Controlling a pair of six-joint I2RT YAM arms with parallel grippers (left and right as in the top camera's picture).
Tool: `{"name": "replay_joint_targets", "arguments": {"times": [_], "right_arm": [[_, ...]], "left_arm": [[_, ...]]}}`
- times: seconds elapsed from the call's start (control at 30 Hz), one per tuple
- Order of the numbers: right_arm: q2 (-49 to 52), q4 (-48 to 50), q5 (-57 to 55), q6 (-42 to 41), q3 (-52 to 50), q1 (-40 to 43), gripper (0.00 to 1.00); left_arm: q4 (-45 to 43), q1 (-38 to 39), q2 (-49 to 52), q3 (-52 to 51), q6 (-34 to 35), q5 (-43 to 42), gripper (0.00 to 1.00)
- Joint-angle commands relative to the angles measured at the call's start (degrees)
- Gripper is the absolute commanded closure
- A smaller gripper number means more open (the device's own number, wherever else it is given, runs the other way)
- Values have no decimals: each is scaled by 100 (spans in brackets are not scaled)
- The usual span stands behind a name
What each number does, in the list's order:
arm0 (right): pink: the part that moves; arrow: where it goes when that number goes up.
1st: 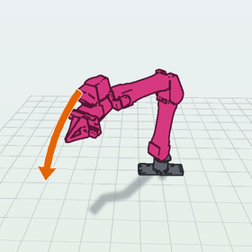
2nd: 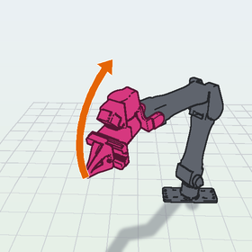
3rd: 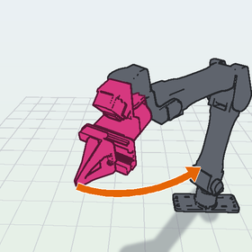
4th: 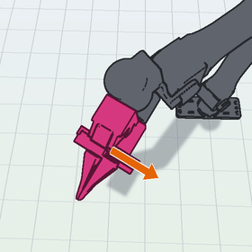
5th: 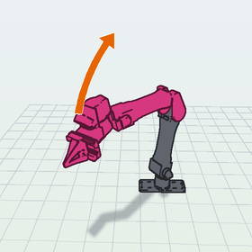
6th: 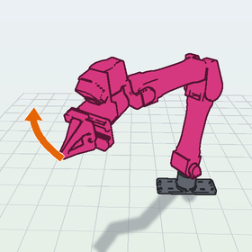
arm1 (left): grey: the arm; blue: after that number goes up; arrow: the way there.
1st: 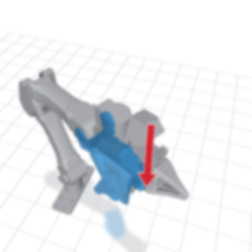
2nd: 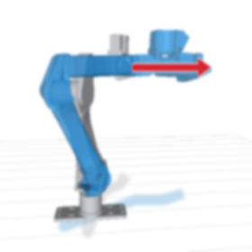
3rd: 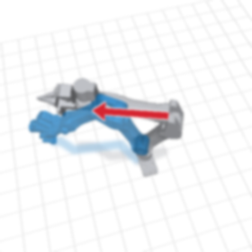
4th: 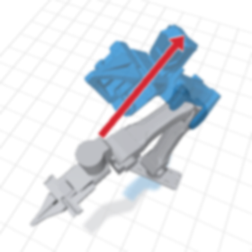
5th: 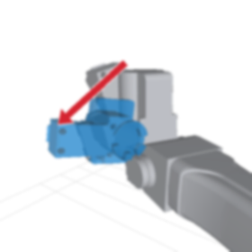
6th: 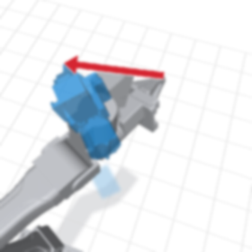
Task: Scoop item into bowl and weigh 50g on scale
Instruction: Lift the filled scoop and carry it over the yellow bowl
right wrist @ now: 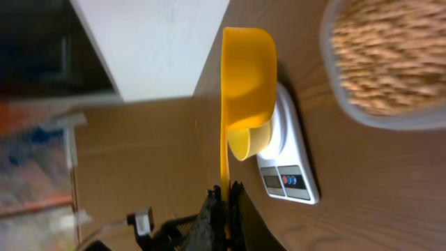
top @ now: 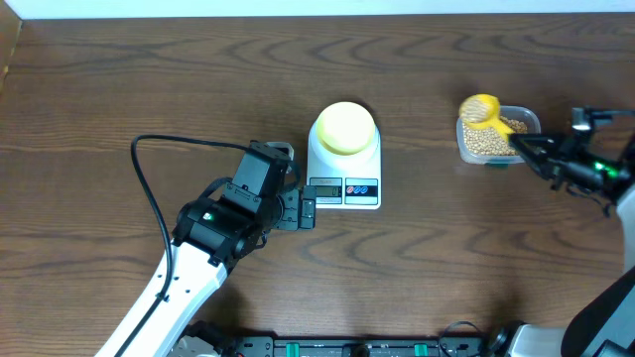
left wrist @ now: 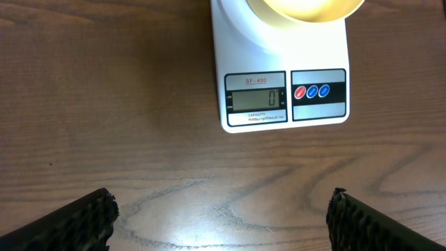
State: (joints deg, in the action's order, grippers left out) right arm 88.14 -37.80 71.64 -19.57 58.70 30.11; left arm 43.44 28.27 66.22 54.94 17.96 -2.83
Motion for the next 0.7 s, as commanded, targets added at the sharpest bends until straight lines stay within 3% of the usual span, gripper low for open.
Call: {"name": "replay_joint_targets", "arguments": {"times": [0.0,0.47,0.67], "right_arm": [[37,525,247,-616,-33,-584,99],[37,2680,129,-2562,-33,-1895,99],[37,2997,-157,-2717,-33,-2321,99]], "left_arm": [[4,-28,2,9,-55,74,2],[4,-28,2,7,-55,76,2],[4,-28,2,7,-57,74,2]]}}
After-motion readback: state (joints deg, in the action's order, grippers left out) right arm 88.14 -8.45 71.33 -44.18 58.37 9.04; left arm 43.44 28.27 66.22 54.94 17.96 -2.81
